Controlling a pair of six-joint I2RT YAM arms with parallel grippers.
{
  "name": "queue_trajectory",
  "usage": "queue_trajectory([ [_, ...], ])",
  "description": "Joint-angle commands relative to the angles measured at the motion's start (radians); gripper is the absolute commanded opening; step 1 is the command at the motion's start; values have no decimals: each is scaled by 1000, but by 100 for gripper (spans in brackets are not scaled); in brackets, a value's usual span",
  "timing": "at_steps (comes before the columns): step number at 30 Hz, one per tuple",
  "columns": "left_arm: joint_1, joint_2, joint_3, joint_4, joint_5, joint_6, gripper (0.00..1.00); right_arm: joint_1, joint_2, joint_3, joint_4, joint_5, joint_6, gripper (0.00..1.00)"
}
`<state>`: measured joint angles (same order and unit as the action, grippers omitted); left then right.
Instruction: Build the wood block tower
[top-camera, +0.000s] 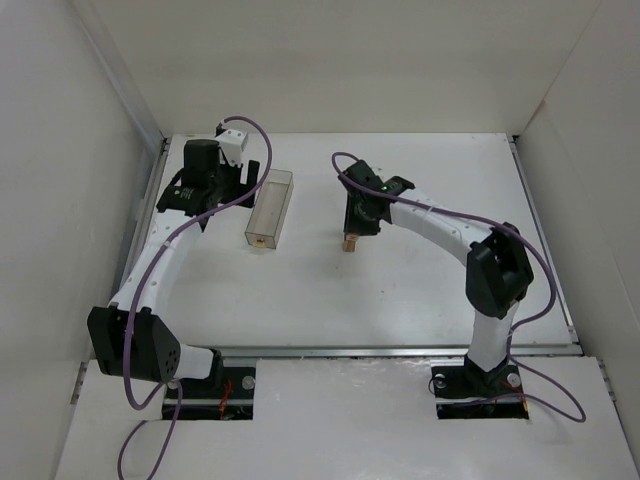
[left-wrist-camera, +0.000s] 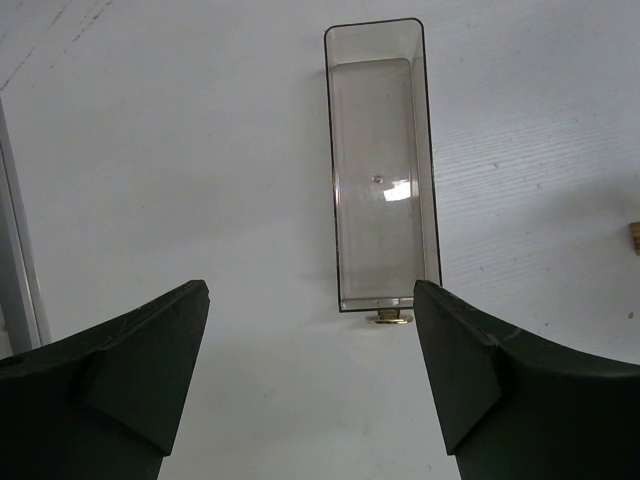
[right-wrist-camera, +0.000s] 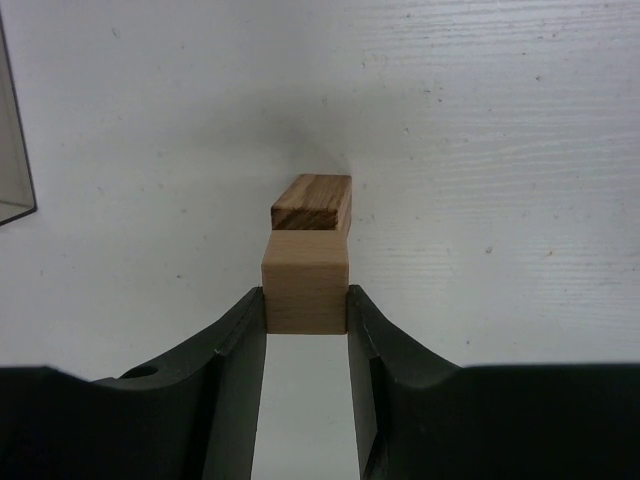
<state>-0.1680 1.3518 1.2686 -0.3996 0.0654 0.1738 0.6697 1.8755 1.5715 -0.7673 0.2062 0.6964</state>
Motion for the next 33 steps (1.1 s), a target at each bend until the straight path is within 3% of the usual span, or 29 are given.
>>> queue_trajectory([
  [1,-1,-29,-18,28,-12,-16,81,10,1,22,-9,13,-3,0],
  [22,-1,-20,-28,38,-3,-16,83,19,63,144,-87,45,-72,0],
  [33,-1,-20,-37,38,-3,-16,83,28,83,153,-105,45,-100,5],
])
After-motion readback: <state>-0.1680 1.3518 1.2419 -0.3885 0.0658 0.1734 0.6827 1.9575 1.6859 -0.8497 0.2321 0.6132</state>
